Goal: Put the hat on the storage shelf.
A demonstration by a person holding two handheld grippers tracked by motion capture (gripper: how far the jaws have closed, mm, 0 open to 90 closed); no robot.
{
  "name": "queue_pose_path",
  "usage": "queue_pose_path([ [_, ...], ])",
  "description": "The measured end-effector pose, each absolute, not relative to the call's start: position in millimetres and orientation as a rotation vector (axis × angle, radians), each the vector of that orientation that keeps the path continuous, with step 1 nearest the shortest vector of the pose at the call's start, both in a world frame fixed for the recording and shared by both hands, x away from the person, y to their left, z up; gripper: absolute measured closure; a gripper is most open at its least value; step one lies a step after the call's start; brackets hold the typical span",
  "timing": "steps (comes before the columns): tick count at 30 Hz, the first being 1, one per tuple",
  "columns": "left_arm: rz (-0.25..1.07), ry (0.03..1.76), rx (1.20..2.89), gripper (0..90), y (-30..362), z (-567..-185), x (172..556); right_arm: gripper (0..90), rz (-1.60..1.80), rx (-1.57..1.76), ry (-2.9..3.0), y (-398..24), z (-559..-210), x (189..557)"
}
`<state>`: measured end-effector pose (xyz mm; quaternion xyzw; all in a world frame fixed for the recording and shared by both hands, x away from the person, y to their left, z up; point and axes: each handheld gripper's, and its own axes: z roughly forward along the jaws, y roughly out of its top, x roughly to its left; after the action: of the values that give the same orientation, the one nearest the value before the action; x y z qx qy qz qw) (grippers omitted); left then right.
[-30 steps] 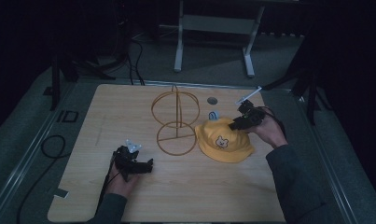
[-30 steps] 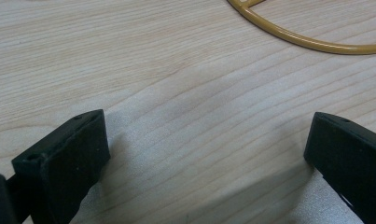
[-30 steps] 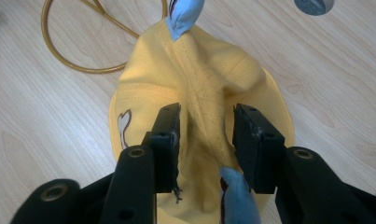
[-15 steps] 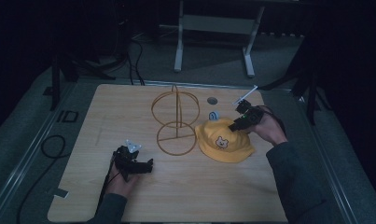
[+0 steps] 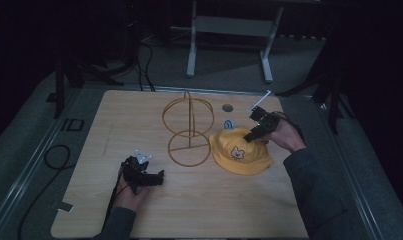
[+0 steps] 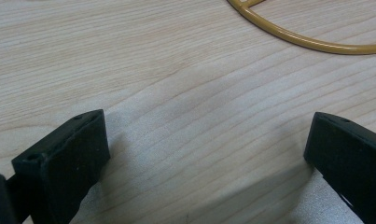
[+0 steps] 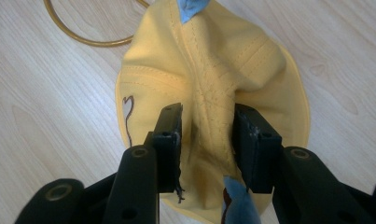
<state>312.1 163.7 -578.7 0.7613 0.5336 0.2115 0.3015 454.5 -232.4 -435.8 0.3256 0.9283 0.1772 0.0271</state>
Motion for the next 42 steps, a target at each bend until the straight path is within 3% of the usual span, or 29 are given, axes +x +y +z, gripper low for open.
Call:
queue_pose_path([
  [12,0.561,1.416,2.019,0.0,164,-579,312,78.2,0.483,0.971,2.915,-226,-436,455],
  [42,0.561,1.417,2.017,0.0,164,-579,312,80.0,0.504,0.934,2.9,-232,-414,450],
])
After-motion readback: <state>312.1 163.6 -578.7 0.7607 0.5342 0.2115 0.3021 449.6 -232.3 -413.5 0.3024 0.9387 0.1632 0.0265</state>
